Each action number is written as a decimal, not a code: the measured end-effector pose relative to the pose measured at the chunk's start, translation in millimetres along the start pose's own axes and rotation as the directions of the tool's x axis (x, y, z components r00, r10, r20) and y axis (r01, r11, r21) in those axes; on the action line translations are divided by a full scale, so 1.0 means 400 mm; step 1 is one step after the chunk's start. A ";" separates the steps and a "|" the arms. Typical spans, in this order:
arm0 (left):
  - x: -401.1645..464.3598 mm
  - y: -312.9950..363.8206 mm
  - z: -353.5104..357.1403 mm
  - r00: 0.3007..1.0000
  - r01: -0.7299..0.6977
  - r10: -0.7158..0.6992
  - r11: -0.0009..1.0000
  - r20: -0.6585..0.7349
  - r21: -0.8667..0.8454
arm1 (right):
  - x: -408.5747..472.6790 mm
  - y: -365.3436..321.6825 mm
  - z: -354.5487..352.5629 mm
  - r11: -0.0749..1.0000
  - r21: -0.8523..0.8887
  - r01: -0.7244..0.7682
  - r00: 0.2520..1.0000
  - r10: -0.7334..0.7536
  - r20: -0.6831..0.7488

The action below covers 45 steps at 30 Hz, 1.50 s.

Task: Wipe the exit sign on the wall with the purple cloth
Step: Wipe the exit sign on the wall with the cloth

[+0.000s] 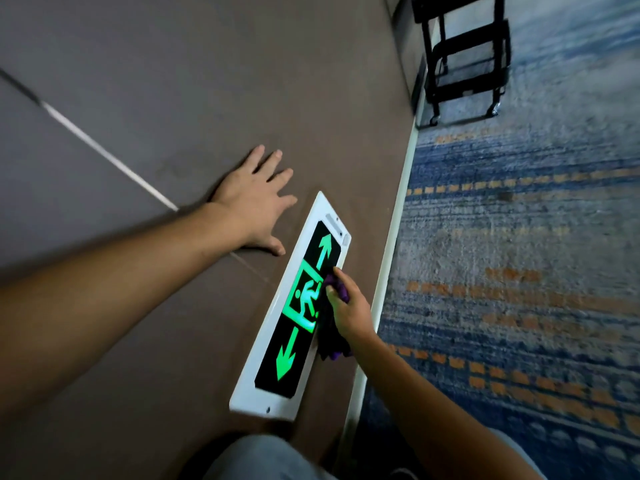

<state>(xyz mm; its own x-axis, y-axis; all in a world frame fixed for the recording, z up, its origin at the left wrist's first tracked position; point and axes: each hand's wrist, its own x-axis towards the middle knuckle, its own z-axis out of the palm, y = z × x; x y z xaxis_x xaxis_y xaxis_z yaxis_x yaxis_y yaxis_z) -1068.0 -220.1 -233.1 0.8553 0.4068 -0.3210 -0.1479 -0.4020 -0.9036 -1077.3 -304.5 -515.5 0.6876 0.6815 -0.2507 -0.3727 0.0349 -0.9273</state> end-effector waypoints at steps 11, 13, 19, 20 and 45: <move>0.093 -0.013 -0.012 1.000 -0.026 0.026 0.998 0.003 -0.050 | 0.158 -0.047 -0.070 0.997 -0.083 -0.009 0.997 0.016 0.074; 0.112 -0.009 -0.019 0.999 -0.022 0.024 0.998 0.041 -0.062 | 0.178 -0.062 -0.082 0.995 -0.098 -0.009 0.996 0.017 0.082; 0.138 -0.008 -0.024 0.999 -0.029 0.031 0.994 0.018 -0.110 | 0.205 -0.090 -0.071 0.999 -0.040 0.015 0.999 -0.017 -0.052; 0.135 -0.009 -0.020 1.000 -0.029 0.030 0.993 0.008 -0.111 | 0.208 -0.098 -0.069 1.000 -0.007 0.004 0.998 -0.005 -0.068; 0.107 -0.071 -0.038 0.999 0.029 -0.036 0.982 -0.036 -0.186 | 0.180 -0.193 -0.127 0.989 0.143 -0.032 0.975 0.062 -0.214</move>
<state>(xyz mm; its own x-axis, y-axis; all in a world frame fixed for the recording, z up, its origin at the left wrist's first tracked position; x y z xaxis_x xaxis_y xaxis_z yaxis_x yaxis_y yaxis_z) -1019.4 -203.9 -217.0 0.8773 0.3916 -0.2776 -0.0280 -0.5356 -0.8440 -967.5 -295.1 -476.2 0.7805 0.5101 -0.3614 -0.4796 0.1176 -0.8696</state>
